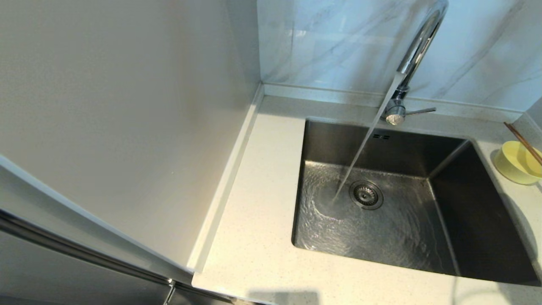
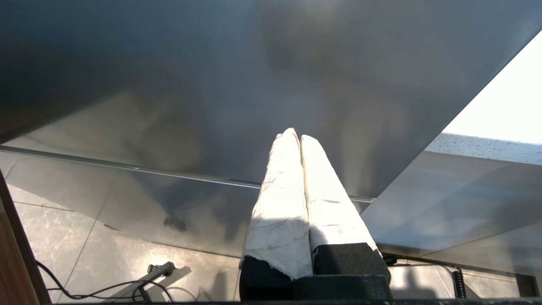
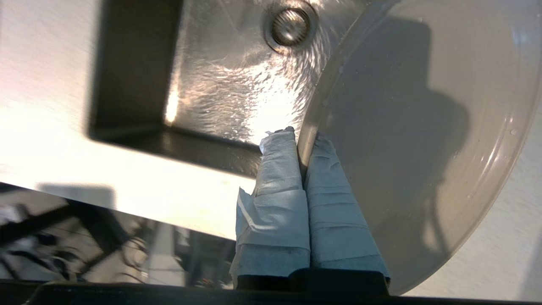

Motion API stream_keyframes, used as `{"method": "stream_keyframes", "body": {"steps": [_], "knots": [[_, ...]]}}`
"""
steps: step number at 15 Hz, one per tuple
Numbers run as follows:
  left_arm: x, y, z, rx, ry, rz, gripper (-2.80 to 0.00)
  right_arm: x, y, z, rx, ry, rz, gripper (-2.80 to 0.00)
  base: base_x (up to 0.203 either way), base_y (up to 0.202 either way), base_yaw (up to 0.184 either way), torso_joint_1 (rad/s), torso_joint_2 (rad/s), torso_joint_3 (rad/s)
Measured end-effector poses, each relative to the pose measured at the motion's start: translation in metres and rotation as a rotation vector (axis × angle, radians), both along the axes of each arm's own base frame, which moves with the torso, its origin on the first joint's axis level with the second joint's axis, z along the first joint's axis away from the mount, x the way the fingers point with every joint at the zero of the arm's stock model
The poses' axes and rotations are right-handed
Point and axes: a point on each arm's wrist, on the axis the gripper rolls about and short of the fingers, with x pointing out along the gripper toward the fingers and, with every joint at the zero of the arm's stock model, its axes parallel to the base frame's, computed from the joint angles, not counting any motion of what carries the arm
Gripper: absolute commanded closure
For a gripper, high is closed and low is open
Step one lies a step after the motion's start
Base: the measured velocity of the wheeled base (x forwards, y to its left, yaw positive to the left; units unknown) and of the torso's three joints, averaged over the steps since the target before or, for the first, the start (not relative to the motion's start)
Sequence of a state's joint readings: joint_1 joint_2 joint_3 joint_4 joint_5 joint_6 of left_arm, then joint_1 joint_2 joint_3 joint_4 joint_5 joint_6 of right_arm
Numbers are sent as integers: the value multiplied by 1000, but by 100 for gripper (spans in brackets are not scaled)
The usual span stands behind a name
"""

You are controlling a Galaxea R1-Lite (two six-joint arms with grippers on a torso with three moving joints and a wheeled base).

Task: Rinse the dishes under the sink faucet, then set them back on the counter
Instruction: Place the plate on the table

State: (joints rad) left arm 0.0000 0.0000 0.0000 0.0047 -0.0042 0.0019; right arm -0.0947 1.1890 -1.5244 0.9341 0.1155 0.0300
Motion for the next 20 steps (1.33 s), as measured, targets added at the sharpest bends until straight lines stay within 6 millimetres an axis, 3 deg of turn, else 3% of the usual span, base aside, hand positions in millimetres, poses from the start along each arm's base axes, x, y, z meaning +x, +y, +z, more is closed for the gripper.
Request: {"method": "stream_keyframes", "body": {"steps": [5, 9, 14, 20], "knots": [[0, 0, 0, 0, 0, 0, 0, 7, -8, -60, -177, 81, -9, 0, 0, 0, 0, 0, 0, 0], [0, 0, 0, 0, 0, -1, 0, 10, -27, -100, -253, 38, -148, 0, 0, 0, 0, 0, 0, 0], [0, 0, 0, 0, 0, -1, 0, -11, -33, -149, -333, 180, -118, 0, 0, 0, 0, 0, 0, 0], [0, 0, 0, 0, 0, 1, 0, -16, -33, -168, -326, 251, -95, 0, 0, 0, 0, 0, 0, 0]]}}
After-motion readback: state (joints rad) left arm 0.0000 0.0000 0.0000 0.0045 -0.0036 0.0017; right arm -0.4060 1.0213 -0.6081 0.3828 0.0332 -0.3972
